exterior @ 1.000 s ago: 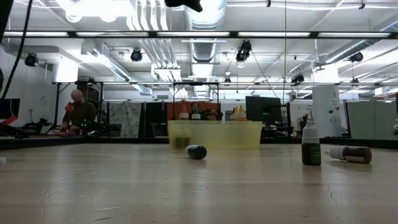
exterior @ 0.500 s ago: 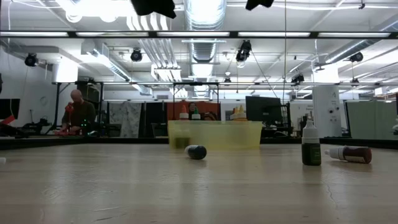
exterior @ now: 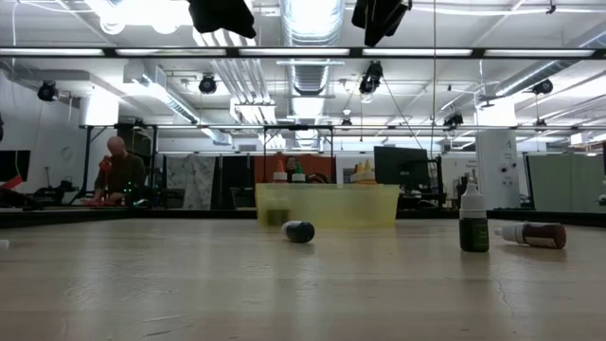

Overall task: Pick & Place food coloring
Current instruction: Put the small green food coloring bottle into the yellow bin

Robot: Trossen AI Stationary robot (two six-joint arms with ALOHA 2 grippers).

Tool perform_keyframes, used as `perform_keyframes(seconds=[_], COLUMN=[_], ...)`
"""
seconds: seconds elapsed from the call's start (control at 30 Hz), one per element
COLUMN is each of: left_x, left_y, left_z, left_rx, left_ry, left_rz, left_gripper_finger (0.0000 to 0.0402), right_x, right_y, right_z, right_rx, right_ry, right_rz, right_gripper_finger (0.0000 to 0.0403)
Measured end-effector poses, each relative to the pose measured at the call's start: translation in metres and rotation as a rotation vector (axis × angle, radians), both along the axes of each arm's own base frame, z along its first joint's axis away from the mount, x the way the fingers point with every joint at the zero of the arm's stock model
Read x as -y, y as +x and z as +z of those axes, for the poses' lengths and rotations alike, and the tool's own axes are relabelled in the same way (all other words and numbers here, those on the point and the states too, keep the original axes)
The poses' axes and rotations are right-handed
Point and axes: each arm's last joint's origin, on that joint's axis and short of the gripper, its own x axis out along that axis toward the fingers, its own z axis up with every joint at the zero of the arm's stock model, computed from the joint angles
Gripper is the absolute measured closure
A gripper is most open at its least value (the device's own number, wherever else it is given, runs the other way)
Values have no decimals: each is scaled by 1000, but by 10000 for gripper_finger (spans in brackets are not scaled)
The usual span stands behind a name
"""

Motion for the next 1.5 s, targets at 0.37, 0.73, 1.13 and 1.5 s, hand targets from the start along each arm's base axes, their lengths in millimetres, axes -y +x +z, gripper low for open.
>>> perform_keyframes(seconds=[0.37,0.73,1.13,1.5], left_x=[-9,-9,-11,-13], left_y=[-7,-29,-30,-28], left_z=[7,31,31,26], left_rx=[34,170,195,191], left_ry=[27,72,85,82], left_rz=[16,-13,-10,0], left_gripper_finger=[312,312,312,312], right_x=[-36,-56,-67,-70], right_y=[-1,-11,-25,-30], right_z=[-35,-90,-128,-150], right_rx=[-65,-142,-194,-158], right_ry=[30,82,51,30], right_rz=[-10,-1,48,140], right_gripper_finger=[239,239,239,240])
